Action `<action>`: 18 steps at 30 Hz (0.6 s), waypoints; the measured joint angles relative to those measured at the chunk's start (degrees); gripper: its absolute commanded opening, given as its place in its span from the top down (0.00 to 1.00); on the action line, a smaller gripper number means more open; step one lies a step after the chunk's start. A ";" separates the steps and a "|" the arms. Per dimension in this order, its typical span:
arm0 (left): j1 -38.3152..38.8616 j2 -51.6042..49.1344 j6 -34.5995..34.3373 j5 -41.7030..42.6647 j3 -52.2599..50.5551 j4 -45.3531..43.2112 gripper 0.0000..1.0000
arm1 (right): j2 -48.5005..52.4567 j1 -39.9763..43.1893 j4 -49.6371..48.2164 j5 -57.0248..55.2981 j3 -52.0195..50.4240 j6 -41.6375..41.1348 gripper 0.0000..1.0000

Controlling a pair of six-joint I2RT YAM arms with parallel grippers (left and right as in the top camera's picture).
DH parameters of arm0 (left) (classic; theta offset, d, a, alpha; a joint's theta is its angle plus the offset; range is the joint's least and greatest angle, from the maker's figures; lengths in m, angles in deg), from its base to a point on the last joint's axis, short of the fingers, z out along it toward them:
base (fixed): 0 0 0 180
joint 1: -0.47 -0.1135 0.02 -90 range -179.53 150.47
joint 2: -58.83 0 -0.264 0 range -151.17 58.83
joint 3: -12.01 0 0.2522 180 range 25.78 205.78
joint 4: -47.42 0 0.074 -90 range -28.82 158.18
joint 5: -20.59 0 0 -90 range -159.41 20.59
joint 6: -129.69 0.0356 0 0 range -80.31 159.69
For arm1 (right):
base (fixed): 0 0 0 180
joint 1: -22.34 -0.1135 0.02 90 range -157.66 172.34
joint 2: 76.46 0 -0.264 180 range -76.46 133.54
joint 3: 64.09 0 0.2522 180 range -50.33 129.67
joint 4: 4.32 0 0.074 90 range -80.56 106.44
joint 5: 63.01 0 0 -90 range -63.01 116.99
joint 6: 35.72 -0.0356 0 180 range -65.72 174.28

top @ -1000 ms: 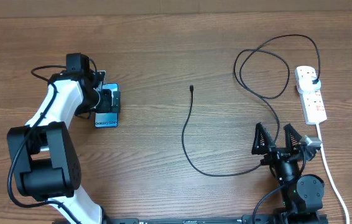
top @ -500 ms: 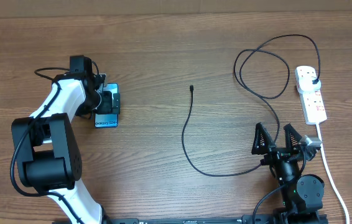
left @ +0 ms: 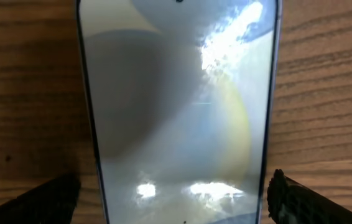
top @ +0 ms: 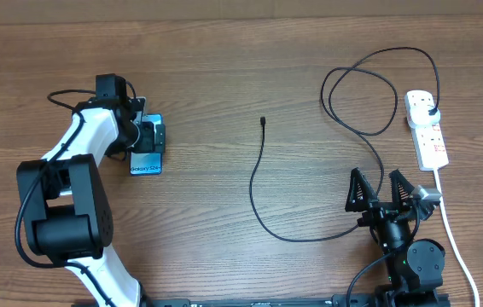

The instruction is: Plug charger to phone and switch on socket

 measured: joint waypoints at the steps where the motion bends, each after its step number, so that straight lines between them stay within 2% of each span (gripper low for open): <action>1: 0.26 -0.02 0.00 0.00 0.02 -0.09 0.00 | 0.00 0.00 0.00 0.00 0.00 0.00 0.00; 18: 1.49 -0.15 0.00 -0.63 0.07 -0.31 0.00 | 0.00 0.00 0.00 0.00 0.00 0.00 0.00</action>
